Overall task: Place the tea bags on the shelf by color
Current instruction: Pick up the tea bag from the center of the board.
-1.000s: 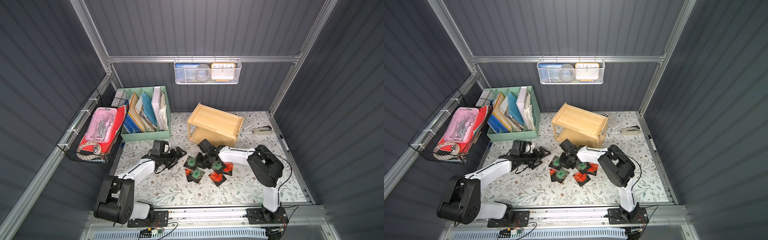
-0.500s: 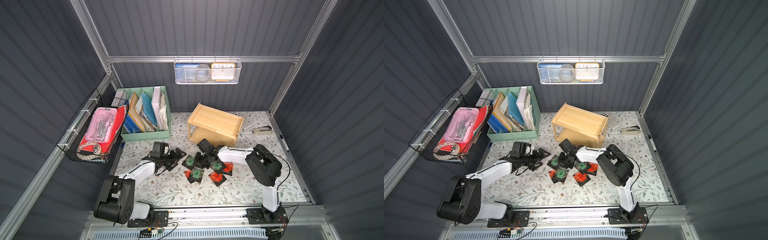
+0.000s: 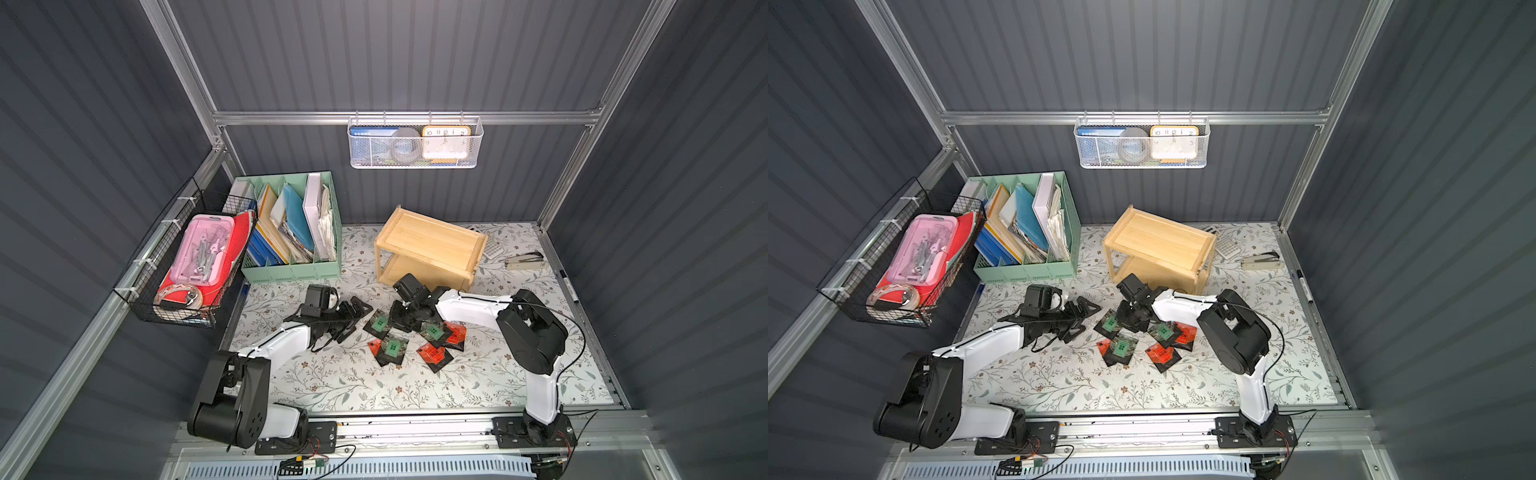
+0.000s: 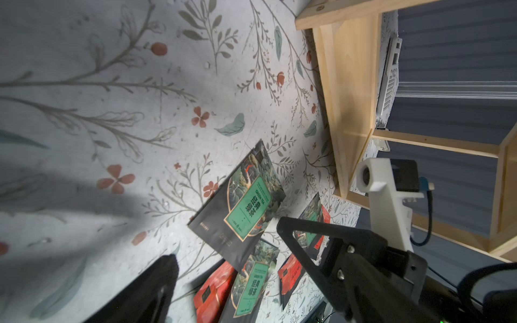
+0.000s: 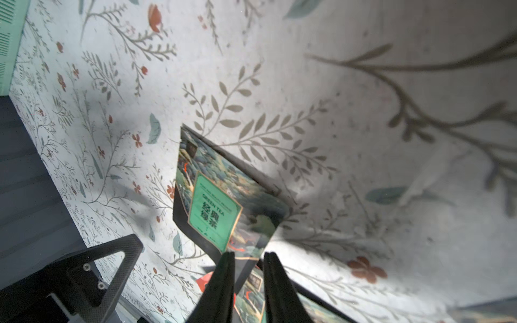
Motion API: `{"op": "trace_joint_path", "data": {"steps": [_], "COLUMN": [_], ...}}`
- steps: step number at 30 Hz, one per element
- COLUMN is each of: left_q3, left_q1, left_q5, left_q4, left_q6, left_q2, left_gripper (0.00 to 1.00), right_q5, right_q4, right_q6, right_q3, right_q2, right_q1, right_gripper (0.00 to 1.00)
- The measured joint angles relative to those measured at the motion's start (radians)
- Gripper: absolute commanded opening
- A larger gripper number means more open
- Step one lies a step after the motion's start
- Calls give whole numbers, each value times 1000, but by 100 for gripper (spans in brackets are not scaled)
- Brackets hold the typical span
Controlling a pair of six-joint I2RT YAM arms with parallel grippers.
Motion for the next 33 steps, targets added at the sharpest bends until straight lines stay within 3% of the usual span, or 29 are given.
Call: {"op": "trace_joint_path", "data": {"steps": [33], "left_q3": [-31], "left_q1": [0], "left_q5": [0], "left_q4": [3], "left_q6": [-15], "left_q2": [-14], "left_gripper": [99], "right_q5": [-5], "right_q4": [6], "right_q6": [-34], "right_q3": [40], "right_q2": [65], "right_q1": [-20], "right_gripper": [24]}}
